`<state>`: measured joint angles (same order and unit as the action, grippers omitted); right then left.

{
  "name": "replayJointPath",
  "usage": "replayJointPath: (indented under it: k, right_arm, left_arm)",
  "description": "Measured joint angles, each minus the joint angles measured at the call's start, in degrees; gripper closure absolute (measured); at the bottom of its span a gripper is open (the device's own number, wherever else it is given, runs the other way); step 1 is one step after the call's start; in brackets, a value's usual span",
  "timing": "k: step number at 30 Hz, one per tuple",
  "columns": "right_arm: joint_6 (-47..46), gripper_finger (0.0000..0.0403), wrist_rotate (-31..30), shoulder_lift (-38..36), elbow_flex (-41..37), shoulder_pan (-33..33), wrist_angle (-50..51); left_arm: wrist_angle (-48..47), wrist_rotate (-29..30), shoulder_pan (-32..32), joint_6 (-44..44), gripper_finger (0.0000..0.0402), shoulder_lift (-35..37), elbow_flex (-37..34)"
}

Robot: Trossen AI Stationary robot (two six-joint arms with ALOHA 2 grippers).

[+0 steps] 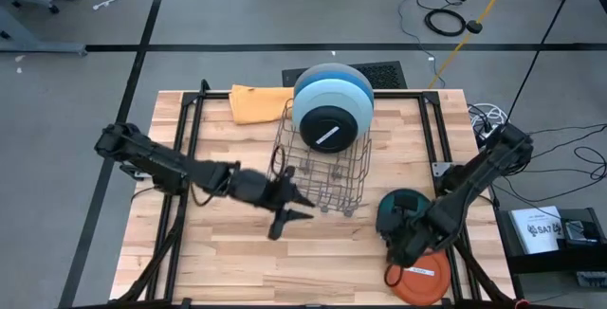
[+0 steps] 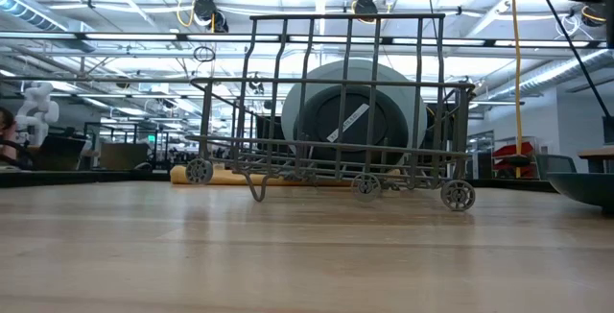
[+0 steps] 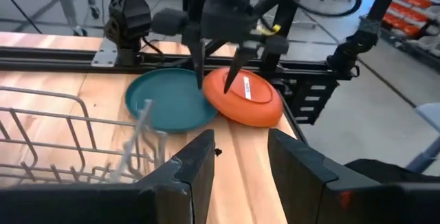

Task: Sort dishes
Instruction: Put the orange plate into the dish rack

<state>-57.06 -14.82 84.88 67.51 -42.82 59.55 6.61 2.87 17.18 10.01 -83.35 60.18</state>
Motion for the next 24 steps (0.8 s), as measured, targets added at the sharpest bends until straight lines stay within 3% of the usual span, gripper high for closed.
replayJointPath:
  k: [13,21,24]
  right_arm:
    - [-14.3,0.0225,0.1,5.1,0.0,-7.1,-6.2]
    - [-25.1,0.0225,0.6,6.9,0.0,-13.2,-6.0]
    - [-29.5,0.0225,3.7,7.8,0.0,-15.2,-6.1]
  left_arm:
    - [0.5,14.7,12.6,4.7,0.0265,-3.2,0.0]
    - [4.3,16.3,12.6,6.2,0.0265,-8.9,0.0]
    - [6.2,15.2,11.7,6.2,0.0265,-10.2,0.0]
